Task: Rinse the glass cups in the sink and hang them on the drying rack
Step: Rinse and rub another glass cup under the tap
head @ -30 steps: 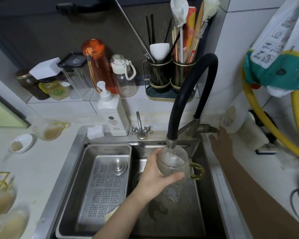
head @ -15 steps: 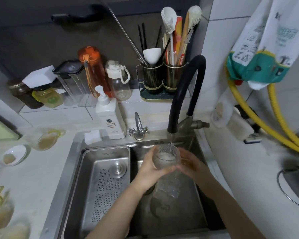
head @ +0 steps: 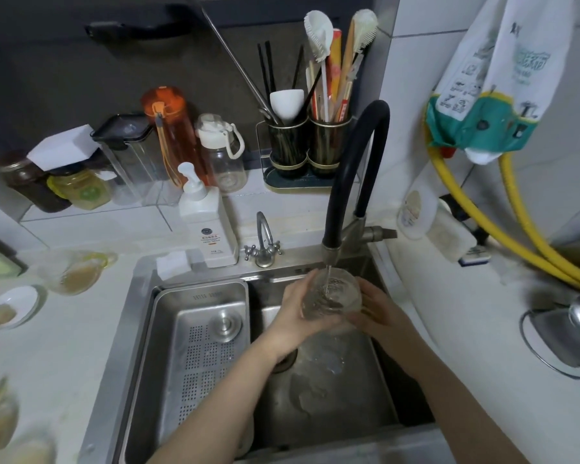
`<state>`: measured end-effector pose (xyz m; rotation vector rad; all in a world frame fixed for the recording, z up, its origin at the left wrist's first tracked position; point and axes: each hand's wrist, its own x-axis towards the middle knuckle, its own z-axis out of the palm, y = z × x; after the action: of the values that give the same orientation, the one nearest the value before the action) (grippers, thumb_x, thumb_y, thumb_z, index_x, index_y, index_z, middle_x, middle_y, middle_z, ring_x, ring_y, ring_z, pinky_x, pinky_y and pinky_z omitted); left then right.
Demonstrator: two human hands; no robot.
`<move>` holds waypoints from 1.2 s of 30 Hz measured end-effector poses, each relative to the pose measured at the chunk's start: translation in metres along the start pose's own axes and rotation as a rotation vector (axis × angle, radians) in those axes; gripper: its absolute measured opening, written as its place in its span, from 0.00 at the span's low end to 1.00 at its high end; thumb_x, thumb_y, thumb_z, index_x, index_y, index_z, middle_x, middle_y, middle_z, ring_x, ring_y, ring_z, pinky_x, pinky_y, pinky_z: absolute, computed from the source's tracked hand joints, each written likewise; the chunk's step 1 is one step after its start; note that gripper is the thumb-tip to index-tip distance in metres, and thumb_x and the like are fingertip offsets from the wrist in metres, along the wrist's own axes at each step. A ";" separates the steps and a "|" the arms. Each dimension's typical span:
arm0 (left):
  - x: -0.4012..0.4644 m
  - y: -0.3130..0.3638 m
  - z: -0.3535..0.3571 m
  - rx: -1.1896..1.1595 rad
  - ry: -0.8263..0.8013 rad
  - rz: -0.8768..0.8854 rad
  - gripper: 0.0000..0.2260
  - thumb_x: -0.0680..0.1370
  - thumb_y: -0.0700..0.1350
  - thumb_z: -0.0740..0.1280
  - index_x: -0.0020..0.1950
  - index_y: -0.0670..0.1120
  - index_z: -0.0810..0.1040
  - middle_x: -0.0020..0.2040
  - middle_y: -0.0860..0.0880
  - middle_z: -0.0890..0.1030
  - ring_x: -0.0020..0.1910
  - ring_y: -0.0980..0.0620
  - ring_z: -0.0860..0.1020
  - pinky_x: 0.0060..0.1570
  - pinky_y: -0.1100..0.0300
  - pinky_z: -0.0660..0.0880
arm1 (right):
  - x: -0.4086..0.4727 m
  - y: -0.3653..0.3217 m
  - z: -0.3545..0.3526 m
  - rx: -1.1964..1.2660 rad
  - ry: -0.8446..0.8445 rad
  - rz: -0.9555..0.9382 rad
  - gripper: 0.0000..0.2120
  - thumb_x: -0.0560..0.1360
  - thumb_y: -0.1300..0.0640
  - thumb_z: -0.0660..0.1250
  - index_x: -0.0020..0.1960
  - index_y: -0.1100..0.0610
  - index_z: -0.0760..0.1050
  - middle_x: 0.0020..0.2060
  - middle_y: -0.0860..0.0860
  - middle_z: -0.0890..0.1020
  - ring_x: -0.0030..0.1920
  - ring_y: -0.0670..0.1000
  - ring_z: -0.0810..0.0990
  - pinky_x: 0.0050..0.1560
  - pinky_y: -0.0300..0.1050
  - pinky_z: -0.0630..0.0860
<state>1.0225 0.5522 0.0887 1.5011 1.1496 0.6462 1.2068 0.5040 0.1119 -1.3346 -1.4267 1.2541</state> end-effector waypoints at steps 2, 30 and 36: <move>-0.001 -0.004 -0.008 -0.023 0.012 -0.021 0.40 0.69 0.47 0.77 0.75 0.57 0.59 0.70 0.52 0.63 0.71 0.54 0.63 0.71 0.59 0.62 | 0.007 0.000 0.009 -0.049 0.004 -0.016 0.22 0.75 0.56 0.69 0.66 0.46 0.70 0.58 0.43 0.80 0.58 0.43 0.79 0.60 0.44 0.77; 0.004 0.002 0.010 -0.359 0.369 -0.450 0.28 0.63 0.67 0.72 0.50 0.48 0.73 0.51 0.48 0.79 0.51 0.48 0.80 0.56 0.47 0.78 | 0.034 0.011 0.017 -0.230 0.189 0.199 0.15 0.72 0.42 0.68 0.49 0.53 0.75 0.42 0.47 0.81 0.43 0.46 0.79 0.45 0.40 0.72; 0.000 0.009 0.014 -0.328 0.321 -0.525 0.37 0.73 0.68 0.62 0.72 0.43 0.66 0.67 0.47 0.73 0.60 0.46 0.76 0.56 0.48 0.78 | 0.036 0.020 0.022 -0.133 0.114 0.184 0.28 0.67 0.39 0.72 0.62 0.49 0.70 0.53 0.46 0.80 0.54 0.46 0.79 0.60 0.51 0.75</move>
<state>1.0377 0.5468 0.0930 0.7855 1.5243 0.6797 1.1851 0.5360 0.0855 -1.6330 -1.3512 1.1948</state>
